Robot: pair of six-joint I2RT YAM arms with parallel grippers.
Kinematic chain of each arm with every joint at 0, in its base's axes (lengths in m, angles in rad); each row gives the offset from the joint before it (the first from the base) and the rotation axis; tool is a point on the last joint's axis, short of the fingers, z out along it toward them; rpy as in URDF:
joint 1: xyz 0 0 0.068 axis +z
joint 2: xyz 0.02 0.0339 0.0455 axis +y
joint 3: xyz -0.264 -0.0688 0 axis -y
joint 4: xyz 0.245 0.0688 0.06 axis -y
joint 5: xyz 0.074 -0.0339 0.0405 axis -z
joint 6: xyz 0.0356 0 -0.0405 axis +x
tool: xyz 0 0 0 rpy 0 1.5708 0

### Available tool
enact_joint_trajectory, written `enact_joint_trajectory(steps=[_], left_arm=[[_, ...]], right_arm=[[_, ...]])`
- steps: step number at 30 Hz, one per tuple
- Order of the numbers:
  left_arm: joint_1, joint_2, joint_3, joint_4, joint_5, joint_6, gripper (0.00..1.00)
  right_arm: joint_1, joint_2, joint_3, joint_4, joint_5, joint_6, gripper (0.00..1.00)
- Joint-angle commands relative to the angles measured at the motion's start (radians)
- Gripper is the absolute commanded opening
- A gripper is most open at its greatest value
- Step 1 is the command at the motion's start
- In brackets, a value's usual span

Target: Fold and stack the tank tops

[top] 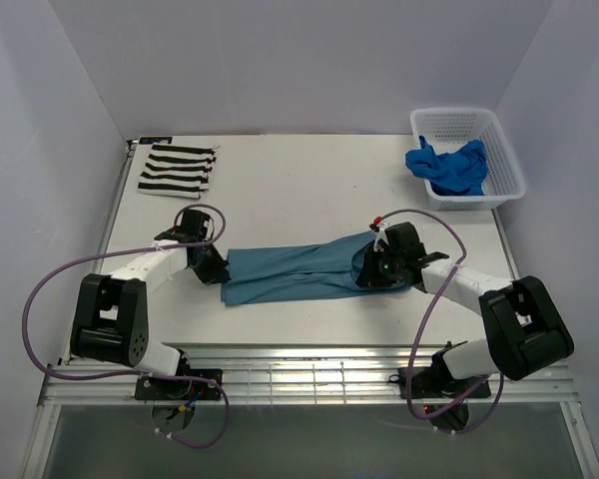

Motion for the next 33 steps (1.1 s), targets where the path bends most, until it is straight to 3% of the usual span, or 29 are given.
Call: enact_joint_trajectory(steps=[1,2,3,4,7,9,10,11,16,21,27,33], left_arm=[[-0.004,-0.029,0.002,-0.058,-0.056,-0.027,0.09],[-0.004,-0.025,0.009,-0.07,-0.063,-0.028,0.22],[-0.004,-0.022,0.018,-0.085,-0.082,-0.036,0.5],[-0.004,-0.02,0.029,-0.111,-0.088,-0.036,0.63],[-0.004,-0.014,0.087,-0.153,-0.141,-0.036,0.98],[-0.004,0.006,0.178,-0.196,-0.151,-0.036,0.98],[-0.004,0.012,0.208,-0.207,-0.145,-0.036,0.98],[-0.007,0.018,0.262,-0.21,-0.135,-0.035,0.98],[-0.083,0.082,0.39,-0.204,-0.07,-0.029,0.98],[-0.156,0.191,0.453,-0.169,-0.034,-0.001,0.98],[-0.191,0.274,0.379,-0.121,0.012,0.007,0.98],[-0.205,0.238,0.217,-0.093,0.009,-0.018,0.98]], right_arm=[[0.001,-0.059,-0.023,0.054,0.014,0.028,0.18],[0.001,-0.078,-0.022,0.047,0.014,0.026,0.2],[0.001,-0.089,-0.012,0.038,0.022,0.026,0.22],[0.002,-0.1,-0.002,0.009,0.026,0.022,0.29],[0.002,-0.155,0.067,-0.049,0.049,0.008,0.35],[0.001,-0.198,0.116,-0.074,0.052,0.013,0.48],[0.001,-0.221,0.129,-0.075,0.052,0.016,0.72],[0.001,-0.229,0.138,-0.059,0.054,0.02,0.89],[0.004,-0.221,0.195,-0.106,0.027,0.071,0.9],[0.004,-0.345,0.02,-0.195,0.039,0.12,0.9],[0.002,-0.436,-0.14,-0.177,0.065,0.134,0.9],[0.001,-0.25,-0.135,-0.02,0.112,0.123,0.9]])
